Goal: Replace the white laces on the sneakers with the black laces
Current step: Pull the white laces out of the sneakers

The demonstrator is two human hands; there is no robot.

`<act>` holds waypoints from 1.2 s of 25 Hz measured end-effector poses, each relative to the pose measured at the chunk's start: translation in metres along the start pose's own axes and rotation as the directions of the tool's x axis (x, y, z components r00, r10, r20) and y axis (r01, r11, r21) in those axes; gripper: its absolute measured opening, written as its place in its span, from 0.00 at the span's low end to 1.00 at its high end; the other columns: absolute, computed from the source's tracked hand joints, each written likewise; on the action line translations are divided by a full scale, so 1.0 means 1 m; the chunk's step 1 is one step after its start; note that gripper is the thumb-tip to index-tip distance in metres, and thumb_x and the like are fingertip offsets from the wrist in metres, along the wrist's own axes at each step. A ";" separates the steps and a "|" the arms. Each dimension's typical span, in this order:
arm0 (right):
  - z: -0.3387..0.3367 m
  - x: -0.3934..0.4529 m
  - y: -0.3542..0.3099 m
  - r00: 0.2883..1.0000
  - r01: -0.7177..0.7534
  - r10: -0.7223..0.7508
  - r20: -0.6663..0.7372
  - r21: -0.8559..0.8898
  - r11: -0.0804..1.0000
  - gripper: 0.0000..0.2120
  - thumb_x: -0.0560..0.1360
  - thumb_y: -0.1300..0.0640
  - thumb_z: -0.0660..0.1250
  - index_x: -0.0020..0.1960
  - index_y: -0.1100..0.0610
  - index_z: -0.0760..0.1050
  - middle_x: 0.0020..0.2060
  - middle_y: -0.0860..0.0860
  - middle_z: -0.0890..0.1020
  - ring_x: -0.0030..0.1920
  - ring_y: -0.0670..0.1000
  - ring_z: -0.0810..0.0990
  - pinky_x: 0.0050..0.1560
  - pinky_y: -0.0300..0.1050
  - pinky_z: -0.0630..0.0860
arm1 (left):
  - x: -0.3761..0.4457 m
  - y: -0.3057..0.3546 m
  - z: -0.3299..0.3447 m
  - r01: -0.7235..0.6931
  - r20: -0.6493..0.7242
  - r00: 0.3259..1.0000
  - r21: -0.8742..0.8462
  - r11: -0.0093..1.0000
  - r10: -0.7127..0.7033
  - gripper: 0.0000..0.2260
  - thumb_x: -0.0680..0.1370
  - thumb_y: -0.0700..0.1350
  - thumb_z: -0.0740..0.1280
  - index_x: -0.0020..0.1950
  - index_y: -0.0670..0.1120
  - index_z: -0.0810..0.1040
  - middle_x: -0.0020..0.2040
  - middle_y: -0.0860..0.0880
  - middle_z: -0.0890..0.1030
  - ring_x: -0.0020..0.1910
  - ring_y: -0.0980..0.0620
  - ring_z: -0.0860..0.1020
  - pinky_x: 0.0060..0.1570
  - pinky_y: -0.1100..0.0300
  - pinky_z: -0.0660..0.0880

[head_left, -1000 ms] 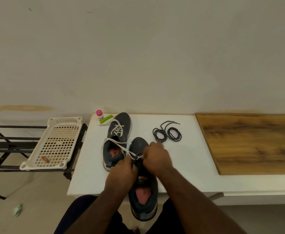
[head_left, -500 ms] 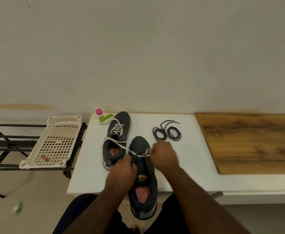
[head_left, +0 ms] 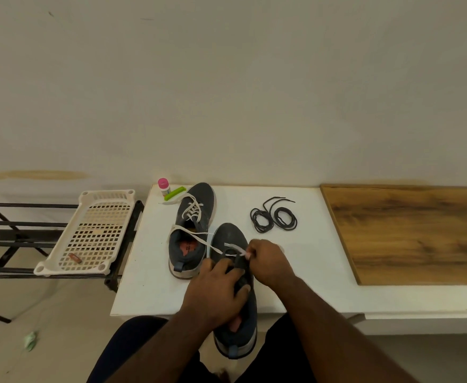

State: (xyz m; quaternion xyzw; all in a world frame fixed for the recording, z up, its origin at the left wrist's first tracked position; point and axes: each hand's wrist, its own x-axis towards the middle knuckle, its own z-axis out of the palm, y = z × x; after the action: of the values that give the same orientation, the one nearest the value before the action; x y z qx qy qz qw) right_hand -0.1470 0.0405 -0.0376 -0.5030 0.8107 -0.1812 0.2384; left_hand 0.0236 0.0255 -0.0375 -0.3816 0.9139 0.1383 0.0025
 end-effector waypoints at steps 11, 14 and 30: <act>-0.054 -0.007 -0.027 0.998 -0.014 0.024 -0.051 0.187 0.982 0.06 0.80 0.55 0.65 0.54 0.54 0.79 0.50 0.52 0.82 0.50 0.53 0.80 0.53 0.45 0.76 | 0.003 0.001 0.004 0.015 0.009 1.000 0.037 0.999 -0.015 0.21 0.79 0.60 0.52 0.68 0.55 0.71 0.66 0.53 0.71 0.59 0.46 0.66 0.61 0.53 0.67; -0.005 -0.004 -0.016 0.984 -0.027 0.042 0.172 -0.089 0.996 0.08 0.77 0.53 0.67 0.49 0.57 0.80 0.45 0.52 0.82 0.50 0.55 0.81 0.49 0.46 0.76 | 0.002 0.001 0.006 0.021 0.008 1.000 -0.001 1.000 -0.021 0.23 0.79 0.60 0.52 0.71 0.56 0.68 0.67 0.53 0.70 0.60 0.47 0.65 0.60 0.54 0.68; -0.047 -0.010 0.000 0.990 -0.120 0.116 -0.075 -0.048 0.992 0.13 0.76 0.55 0.65 0.60 0.54 0.78 0.56 0.51 0.81 0.58 0.54 0.78 0.61 0.53 0.76 | 0.027 -0.005 0.002 0.030 -0.010 1.000 0.045 0.999 -0.030 0.26 0.76 0.60 0.47 0.67 0.52 0.72 0.66 0.51 0.71 0.59 0.46 0.65 0.58 0.52 0.71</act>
State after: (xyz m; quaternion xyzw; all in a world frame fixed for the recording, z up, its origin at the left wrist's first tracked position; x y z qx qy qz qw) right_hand -0.1695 0.0518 0.0029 -0.4533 0.8516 -0.1637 0.2061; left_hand 0.0081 0.0037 -0.0438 -0.3958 0.9110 0.1158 0.0089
